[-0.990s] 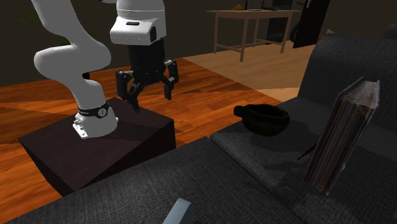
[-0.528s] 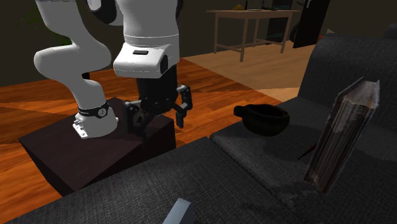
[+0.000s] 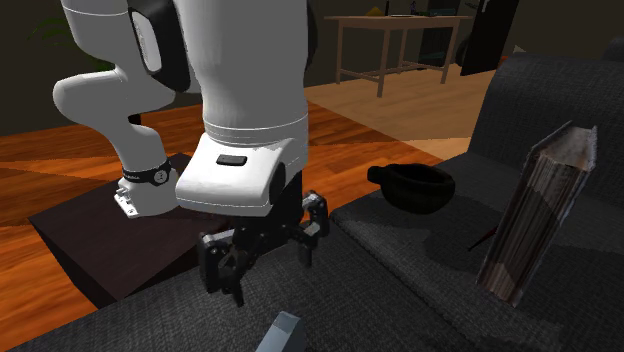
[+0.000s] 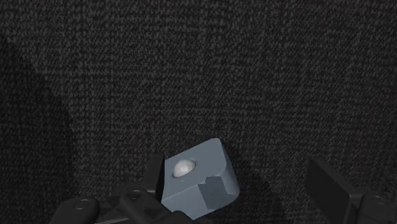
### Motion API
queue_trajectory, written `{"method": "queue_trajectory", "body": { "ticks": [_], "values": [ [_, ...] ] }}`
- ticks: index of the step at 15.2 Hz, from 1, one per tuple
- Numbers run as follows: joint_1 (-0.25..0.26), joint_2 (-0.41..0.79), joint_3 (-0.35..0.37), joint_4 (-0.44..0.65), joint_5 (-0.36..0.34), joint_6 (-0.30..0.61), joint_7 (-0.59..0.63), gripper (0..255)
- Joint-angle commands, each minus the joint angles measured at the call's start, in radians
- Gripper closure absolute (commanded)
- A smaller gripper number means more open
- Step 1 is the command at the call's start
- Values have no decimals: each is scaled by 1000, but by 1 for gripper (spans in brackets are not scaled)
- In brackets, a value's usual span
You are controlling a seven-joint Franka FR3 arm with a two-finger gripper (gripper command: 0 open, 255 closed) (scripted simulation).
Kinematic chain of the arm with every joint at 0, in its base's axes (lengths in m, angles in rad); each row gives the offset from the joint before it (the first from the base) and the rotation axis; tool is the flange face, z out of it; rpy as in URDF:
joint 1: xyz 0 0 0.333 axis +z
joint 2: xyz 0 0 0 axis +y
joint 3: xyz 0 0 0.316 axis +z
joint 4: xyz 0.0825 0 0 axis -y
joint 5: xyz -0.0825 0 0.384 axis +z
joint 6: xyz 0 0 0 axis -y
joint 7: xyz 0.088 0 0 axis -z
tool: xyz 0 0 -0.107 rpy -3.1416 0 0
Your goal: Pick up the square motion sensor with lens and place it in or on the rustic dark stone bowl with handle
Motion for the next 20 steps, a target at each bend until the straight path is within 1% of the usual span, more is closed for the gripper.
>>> {"method": "queue_trajectory", "body": {
  "ticks": [1,2,3,10,18,19,20],
  "values": [
    [-11,65,-7,73,4,3,1,0],
    [-17,100,-11,114,7,3,1,0],
    [-17,100,-11,114,7,3,1,0],
    [-20,149,-9,81,11,85,-1,0],
    [-20,149,-9,81,11,85,-1,0],
    [-20,149,-9,81,11,85,-1,255],
    [-20,149,-9,81,11,85,-1,255]
  ]
}}
